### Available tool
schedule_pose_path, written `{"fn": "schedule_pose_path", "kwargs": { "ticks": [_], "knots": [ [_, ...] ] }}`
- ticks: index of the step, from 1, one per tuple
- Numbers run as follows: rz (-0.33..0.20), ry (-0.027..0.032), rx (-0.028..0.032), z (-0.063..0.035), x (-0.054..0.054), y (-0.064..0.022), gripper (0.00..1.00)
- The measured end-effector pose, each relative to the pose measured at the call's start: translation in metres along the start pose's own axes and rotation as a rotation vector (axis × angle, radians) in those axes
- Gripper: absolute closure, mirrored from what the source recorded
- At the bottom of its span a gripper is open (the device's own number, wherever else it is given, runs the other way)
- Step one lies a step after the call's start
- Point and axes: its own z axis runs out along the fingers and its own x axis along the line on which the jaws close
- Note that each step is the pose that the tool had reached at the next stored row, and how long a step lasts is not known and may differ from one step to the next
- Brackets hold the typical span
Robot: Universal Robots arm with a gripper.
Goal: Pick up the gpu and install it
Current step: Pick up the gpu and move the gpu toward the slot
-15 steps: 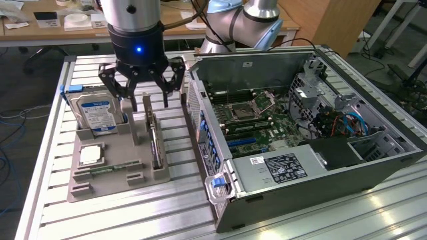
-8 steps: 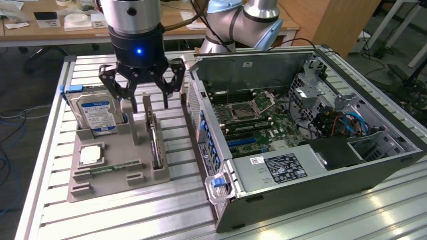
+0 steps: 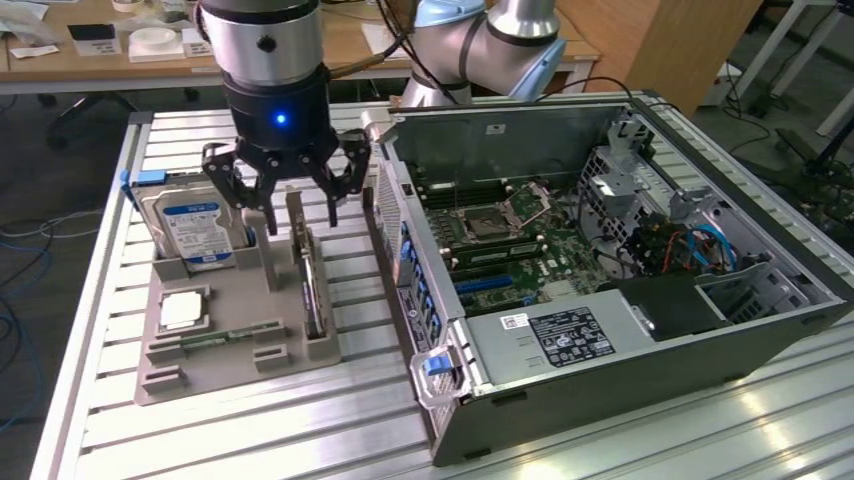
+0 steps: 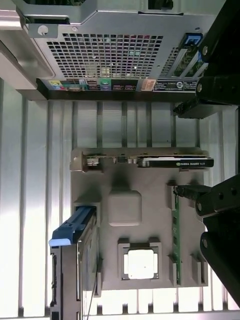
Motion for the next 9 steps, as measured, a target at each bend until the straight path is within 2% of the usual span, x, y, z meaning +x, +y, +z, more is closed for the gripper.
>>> {"fn": "schedule_pose_path", "kwargs": {
  "ticks": [2,3,9],
  "knots": [
    [0.0,0.0001,0.0,0.0153,0.0,-0.0032,0.35],
    [0.0,0.0002,0.0001,0.0193,0.001,-0.0057,0.35],
    [0.0,0.0002,0.0,0.03,0.001,-0.0112,0.35]
  ]
}}
